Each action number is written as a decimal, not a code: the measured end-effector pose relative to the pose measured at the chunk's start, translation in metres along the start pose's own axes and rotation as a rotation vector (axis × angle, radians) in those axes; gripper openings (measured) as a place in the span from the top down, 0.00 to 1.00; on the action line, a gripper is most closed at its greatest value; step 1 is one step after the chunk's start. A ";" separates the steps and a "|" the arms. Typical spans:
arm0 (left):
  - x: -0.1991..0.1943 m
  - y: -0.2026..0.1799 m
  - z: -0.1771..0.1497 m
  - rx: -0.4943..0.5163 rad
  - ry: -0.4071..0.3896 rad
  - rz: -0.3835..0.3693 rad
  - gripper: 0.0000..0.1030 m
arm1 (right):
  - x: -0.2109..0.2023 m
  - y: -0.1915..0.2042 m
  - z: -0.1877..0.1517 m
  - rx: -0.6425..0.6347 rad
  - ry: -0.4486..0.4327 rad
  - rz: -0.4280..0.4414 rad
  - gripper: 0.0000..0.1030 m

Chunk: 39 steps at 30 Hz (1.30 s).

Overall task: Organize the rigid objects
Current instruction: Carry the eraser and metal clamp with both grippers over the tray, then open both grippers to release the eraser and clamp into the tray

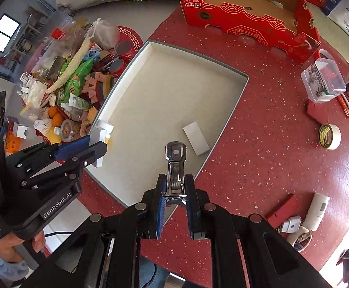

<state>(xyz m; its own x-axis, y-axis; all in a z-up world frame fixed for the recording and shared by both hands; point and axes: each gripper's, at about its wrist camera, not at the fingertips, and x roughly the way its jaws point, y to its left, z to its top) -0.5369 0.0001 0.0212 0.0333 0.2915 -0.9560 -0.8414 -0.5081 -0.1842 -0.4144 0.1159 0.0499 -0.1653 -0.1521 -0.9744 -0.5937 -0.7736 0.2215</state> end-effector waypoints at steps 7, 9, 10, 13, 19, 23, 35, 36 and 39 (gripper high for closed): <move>0.026 0.001 0.021 -0.008 0.013 0.021 0.76 | 0.020 0.002 0.026 0.040 0.019 0.025 0.85; 0.034 0.000 0.022 -0.007 0.026 0.030 0.76 | 0.031 0.002 0.030 0.048 0.039 0.028 0.85; 0.038 0.000 0.021 -0.007 0.034 0.034 0.76 | 0.036 0.002 0.031 0.053 0.049 0.026 0.85; 0.050 0.000 0.016 -0.004 0.058 0.051 0.76 | 0.054 0.001 0.028 0.070 0.085 0.038 0.85; 0.063 0.005 0.008 -0.017 0.092 0.073 0.76 | 0.076 0.001 0.026 0.095 0.114 0.047 0.85; 0.064 0.005 0.017 -0.019 0.081 0.082 0.76 | 0.076 -0.002 0.039 0.099 0.104 0.038 0.85; 0.075 -0.004 0.043 -0.006 0.078 0.090 0.76 | 0.078 -0.012 0.064 0.115 0.079 0.001 0.85; 0.077 -0.005 0.042 -0.004 0.084 0.091 0.76 | 0.079 -0.012 0.064 0.115 0.079 -0.001 0.85; 0.081 -0.009 0.041 0.008 0.094 0.107 0.74 | 0.082 -0.013 0.064 0.109 0.083 -0.002 0.85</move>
<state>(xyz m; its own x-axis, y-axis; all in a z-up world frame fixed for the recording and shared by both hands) -0.5490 0.0617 -0.0447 -0.0064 0.1583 -0.9874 -0.8471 -0.5256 -0.0788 -0.4709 0.1526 -0.0303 -0.1005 -0.2046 -0.9737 -0.6769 -0.7032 0.2176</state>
